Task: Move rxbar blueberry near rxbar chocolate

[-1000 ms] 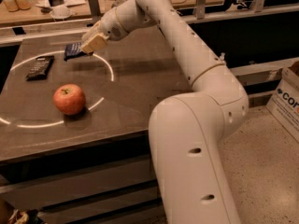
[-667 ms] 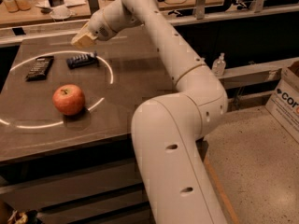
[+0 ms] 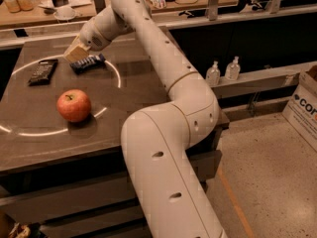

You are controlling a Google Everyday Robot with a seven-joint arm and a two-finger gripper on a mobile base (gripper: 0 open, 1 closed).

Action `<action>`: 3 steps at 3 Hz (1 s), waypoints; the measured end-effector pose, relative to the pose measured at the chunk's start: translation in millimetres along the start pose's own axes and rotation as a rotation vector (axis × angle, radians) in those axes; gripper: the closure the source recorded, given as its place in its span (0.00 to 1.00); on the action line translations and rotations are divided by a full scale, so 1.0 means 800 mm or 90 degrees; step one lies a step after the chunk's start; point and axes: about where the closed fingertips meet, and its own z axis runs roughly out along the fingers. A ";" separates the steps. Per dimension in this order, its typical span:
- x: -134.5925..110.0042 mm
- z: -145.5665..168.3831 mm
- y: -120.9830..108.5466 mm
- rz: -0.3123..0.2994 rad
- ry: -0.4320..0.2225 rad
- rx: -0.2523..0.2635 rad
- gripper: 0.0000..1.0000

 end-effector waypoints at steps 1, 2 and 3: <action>0.002 -0.045 -0.012 0.023 -0.014 0.045 0.26; 0.011 -0.103 -0.016 0.054 -0.026 0.105 0.04; -0.005 -0.208 -0.005 0.065 -0.058 0.211 0.00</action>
Offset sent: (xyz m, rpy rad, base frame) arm -0.0464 -0.1985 0.0664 0.1520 -0.0469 -0.4628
